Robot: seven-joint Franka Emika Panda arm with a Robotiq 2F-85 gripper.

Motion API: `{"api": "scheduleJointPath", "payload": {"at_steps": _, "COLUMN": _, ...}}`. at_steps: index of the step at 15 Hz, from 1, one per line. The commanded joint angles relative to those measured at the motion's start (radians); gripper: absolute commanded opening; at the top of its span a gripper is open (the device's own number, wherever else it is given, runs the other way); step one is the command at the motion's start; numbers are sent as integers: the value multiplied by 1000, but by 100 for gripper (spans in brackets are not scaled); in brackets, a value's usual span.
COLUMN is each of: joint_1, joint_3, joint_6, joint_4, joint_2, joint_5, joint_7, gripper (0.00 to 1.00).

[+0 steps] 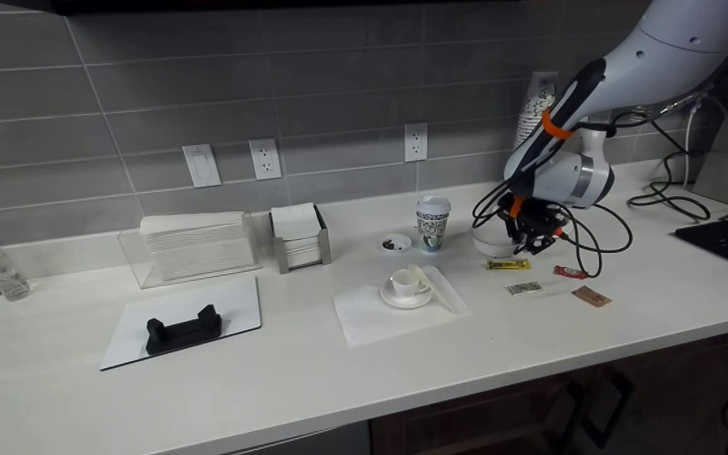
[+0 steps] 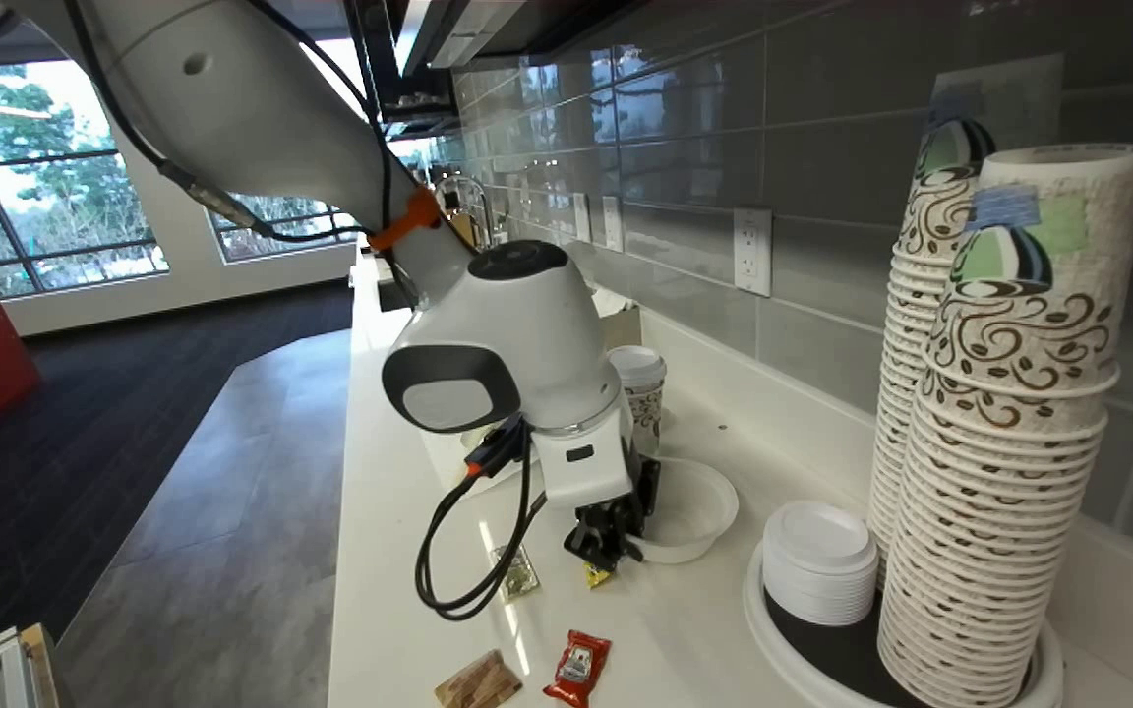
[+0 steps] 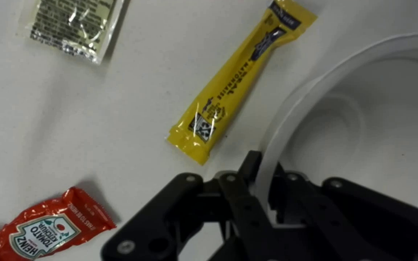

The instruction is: Move the white bowl backwards, then put the yellow sachet in the bowl

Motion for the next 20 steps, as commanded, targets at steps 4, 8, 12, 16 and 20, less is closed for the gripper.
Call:
{"api": "scheduleJointPath", "payload": {"at_steps": 4, "joint_1": 50, "joint_3": -52, "joint_6": -10, "joint_4": -15, "joint_2": -9, "joint_5": -57, "joint_7": 47, "gripper": 59}}
{"api": "scheduleJointPath", "payload": {"at_steps": 8, "joint_1": 68, "joint_3": -93, "joint_6": -75, "joint_4": -64, "joint_2": -69, "joint_5": -161, "joint_7": 28, "gripper": 88}}
{"api": "scheduleJointPath", "payload": {"at_steps": 12, "joint_1": 36, "joint_3": -69, "joint_6": -76, "joint_4": -83, "joint_2": -123, "joint_5": -170, "joint_7": 3, "gripper": 100}}
{"api": "scheduleJointPath", "payload": {"at_steps": 16, "joint_1": 22, "joint_3": -56, "joint_6": -141, "joint_4": -119, "joint_2": -196, "joint_5": -157, "joint_7": -12, "gripper": 100}}
{"api": "scheduleJointPath", "payload": {"at_steps": 20, "joint_1": 31, "joint_3": -94, "joint_6": -275, "joint_4": -153, "joint_2": -254, "joint_5": -186, "joint_7": 70, "gripper": 100}}
